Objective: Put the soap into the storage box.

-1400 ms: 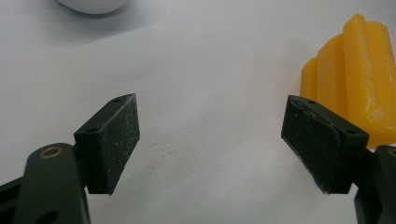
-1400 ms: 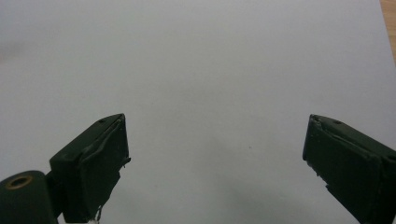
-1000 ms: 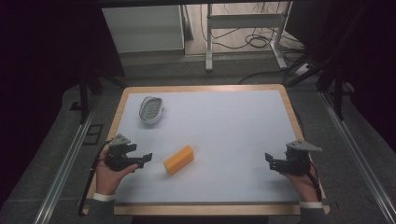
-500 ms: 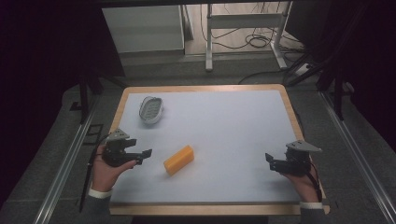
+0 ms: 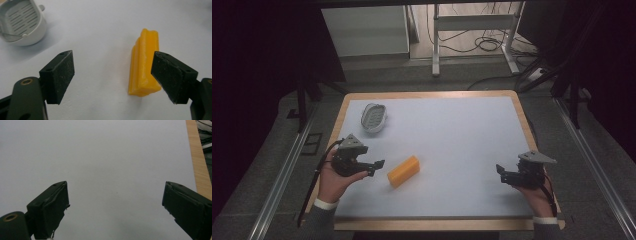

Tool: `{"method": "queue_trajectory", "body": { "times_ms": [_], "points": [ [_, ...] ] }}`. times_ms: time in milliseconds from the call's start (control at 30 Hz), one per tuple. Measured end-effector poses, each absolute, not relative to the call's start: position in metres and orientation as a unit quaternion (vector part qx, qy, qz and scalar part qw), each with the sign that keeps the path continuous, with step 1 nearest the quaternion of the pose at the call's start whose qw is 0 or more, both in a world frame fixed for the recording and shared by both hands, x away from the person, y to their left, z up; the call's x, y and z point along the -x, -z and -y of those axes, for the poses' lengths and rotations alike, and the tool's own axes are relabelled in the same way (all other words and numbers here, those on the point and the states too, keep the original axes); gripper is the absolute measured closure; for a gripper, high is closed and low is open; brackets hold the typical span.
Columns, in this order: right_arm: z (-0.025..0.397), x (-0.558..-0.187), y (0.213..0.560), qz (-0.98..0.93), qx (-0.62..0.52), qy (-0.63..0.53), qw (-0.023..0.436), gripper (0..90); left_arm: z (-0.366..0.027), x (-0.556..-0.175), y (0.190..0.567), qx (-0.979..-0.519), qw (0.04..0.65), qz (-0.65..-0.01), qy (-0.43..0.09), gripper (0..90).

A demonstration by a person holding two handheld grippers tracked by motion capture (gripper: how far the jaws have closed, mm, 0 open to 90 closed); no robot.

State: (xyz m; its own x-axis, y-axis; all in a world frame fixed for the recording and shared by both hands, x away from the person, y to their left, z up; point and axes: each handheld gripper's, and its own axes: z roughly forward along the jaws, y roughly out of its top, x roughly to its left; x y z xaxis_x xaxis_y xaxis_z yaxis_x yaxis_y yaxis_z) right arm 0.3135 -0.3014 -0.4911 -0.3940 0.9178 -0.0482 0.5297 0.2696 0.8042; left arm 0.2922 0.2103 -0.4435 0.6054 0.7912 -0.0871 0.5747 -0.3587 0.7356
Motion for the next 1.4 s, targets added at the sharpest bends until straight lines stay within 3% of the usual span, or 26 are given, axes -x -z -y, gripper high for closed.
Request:
{"method": "queue_trajectory", "body": {
  "times_ms": [600,1133,1400],
  "points": [
    [0.299,-0.313,0.49,-0.75,-0.483,-0.368,0.263,7.2,-0.174,-0.294,0.448,-0.837,0.352,-0.393,-0.145,20.4],
    [0.301,-0.313,0.491,-0.747,-0.488,-0.359,0.275,7.3,-0.142,-0.301,0.464,-0.863,0.326,-0.369,-0.113,21.0],
    [0.303,-0.313,0.492,-0.745,-0.493,-0.355,0.277,7.3,-0.134,-0.314,0.477,-0.866,0.302,-0.388,-0.093,22.4]
  ]
}}
